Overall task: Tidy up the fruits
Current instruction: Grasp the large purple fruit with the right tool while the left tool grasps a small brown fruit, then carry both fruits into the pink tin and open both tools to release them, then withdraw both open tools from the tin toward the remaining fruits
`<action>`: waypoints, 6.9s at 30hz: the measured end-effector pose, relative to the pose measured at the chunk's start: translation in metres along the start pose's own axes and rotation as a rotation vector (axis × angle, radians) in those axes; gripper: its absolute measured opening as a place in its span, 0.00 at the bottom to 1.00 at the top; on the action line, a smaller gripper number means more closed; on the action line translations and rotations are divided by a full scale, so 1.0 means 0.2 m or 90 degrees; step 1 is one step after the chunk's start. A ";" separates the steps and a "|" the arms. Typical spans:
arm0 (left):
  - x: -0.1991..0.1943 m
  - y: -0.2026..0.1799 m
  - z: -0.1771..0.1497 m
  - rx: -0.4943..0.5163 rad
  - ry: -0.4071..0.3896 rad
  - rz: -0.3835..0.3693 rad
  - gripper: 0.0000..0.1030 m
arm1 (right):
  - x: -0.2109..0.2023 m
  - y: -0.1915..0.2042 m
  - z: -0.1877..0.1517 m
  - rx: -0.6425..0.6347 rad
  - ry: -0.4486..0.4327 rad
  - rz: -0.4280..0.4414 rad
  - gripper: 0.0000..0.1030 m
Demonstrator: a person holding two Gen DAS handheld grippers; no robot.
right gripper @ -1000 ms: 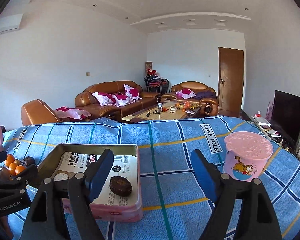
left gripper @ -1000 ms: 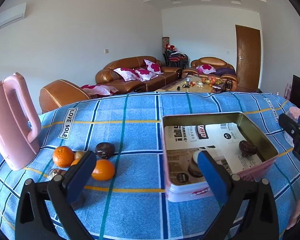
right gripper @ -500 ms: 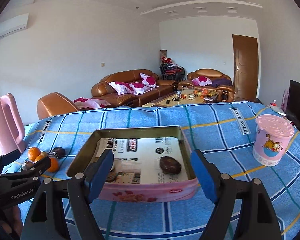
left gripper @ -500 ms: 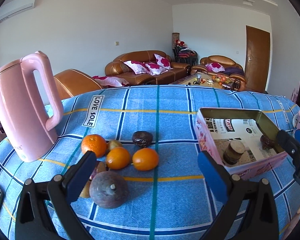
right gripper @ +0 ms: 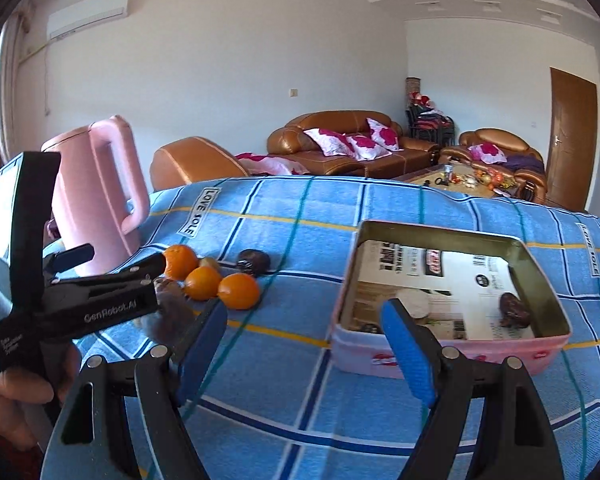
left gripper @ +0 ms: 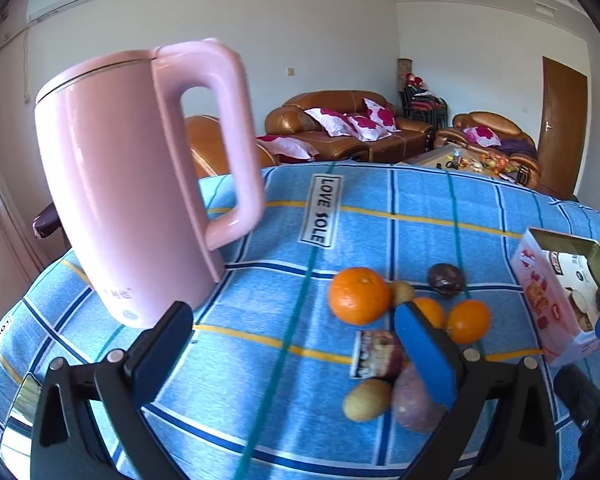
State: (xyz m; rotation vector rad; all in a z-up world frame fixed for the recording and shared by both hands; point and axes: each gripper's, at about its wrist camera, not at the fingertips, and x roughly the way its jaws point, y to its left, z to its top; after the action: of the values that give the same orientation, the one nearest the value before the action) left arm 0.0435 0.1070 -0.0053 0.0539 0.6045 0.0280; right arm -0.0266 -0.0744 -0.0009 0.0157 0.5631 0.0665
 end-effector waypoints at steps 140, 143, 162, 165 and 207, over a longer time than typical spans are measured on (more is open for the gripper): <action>-0.21 -1.36 -0.03 0.147 -0.016 -0.288 0.25 | 0.02 -1.06 0.09 0.054 0.000 -0.196 0.51; -0.20 -1.36 -0.03 0.140 -0.005 -0.285 0.26 | 0.05 -1.04 0.09 0.044 0.014 -0.183 0.51; -0.13 -1.30 -0.04 0.108 0.044 -0.273 0.26 | 0.09 -1.03 0.08 0.059 0.043 -0.102 0.55; -0.12 -1.30 -0.03 0.105 0.049 -0.271 0.26 | 0.08 -1.03 0.08 0.062 0.037 -0.094 0.55; -0.25 -1.04 0.00 0.094 -0.131 -0.039 1.00 | -0.23 -1.00 0.07 0.073 -0.173 -0.254 0.75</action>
State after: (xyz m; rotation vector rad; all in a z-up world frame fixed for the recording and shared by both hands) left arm 0.0035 -0.1030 0.0108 0.1790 0.4007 -0.0816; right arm -0.0458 -0.2767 0.0277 0.0237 0.2903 -0.3524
